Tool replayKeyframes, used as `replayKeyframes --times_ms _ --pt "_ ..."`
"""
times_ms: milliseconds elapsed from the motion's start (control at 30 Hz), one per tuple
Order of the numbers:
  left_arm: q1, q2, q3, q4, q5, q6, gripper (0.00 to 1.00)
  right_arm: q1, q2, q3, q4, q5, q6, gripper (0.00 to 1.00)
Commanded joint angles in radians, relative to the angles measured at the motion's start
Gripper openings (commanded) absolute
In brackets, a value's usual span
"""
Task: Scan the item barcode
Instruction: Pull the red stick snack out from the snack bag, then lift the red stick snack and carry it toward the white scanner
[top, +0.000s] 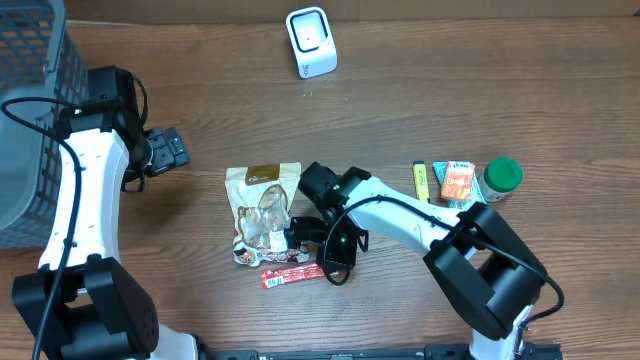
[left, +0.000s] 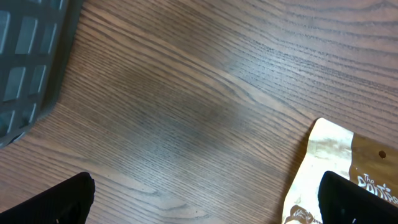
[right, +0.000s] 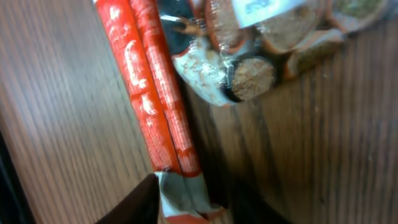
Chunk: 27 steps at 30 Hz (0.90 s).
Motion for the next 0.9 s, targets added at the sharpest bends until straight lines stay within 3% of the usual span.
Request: replayKeyframes --times_ms 0,100,333,633,867 --pt "-0.007 0.007 0.014 0.001 -0.002 0.015 1.0 0.005 -0.012 -0.053 0.014 0.028 0.007 0.24" --pt "-0.007 0.007 0.014 0.001 -0.001 0.015 1.0 0.005 -0.012 -0.056 0.009 0.028 0.007 0.04" --pt "-0.007 0.007 0.014 0.001 -0.002 0.015 1.0 0.005 -0.013 -0.027 -0.041 0.029 0.007 0.04" --pt "-0.007 0.007 0.014 0.001 -0.001 0.015 1.0 0.006 -0.035 0.238 -0.323 0.032 0.003 0.04" --pt "-0.007 0.007 0.014 0.001 -0.001 0.015 1.0 -0.011 -0.127 0.322 -0.3 0.066 0.0 0.04"
